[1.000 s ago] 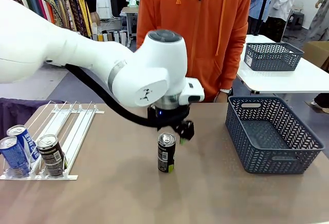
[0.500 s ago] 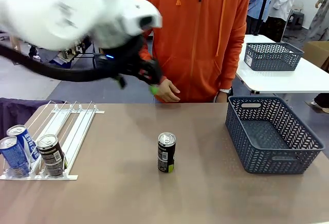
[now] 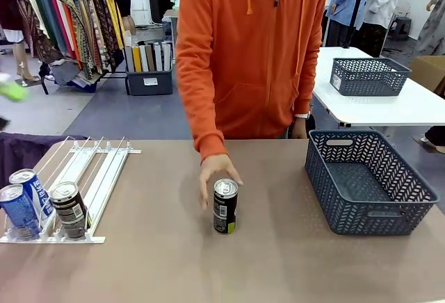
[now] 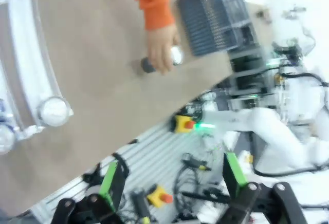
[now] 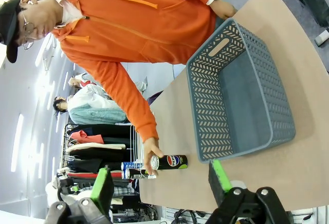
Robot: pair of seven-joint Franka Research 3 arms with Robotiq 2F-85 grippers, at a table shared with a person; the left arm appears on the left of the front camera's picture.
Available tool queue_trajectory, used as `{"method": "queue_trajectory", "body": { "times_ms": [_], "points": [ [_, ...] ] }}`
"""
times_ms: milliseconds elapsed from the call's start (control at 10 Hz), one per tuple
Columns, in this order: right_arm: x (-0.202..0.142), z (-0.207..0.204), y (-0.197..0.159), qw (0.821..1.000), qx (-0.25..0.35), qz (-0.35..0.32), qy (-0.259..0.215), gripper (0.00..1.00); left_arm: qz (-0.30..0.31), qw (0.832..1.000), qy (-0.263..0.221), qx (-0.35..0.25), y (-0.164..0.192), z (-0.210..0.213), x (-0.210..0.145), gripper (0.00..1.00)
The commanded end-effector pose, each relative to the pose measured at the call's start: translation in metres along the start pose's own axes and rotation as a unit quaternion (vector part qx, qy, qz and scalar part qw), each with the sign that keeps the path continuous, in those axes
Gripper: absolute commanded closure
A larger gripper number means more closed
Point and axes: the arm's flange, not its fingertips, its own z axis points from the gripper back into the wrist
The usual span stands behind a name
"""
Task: Retrieve and store the cans from the dispenser.
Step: Pick up one can from the Automatic Can Dispenser and place it in the middle of the table.
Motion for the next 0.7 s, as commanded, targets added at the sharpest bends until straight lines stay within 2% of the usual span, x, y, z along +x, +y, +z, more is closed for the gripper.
{"method": "queue_trajectory", "body": {
  "times_ms": [0,200,300,400,500,600],
  "points": [
    [0.002,-0.001,0.001,1.0,0.017,0.012,-0.008,0.0,0.052,0.992,-0.019,-0.118,0.056,0.024,-0.006,0.0],
    [0.002,-0.001,0.001,1.0,0.017,0.012,-0.008,0.0,0.079,0.978,-0.088,-0.172,0.102,0.041,-0.036,0.0],
    [0.002,-0.001,0.001,1.0,0.017,0.012,-0.008,0.0,0.076,0.98,-0.079,-0.167,0.114,0.043,-0.044,0.0],
    [0.002,-0.001,0.001,1.0,0.017,0.012,-0.008,0.0,0.081,0.988,-0.033,-0.129,0.116,0.035,-0.044,0.0],
    [0.002,-0.001,0.001,1.0,0.017,0.012,-0.008,0.0,0.082,0.979,-0.083,-0.167,0.115,0.056,-0.047,0.0],
    [0.002,-0.001,0.001,1.0,0.017,0.012,-0.008,0.0,0.082,0.979,-0.083,-0.167,0.115,0.056,-0.047,0.0]
  ]
}}
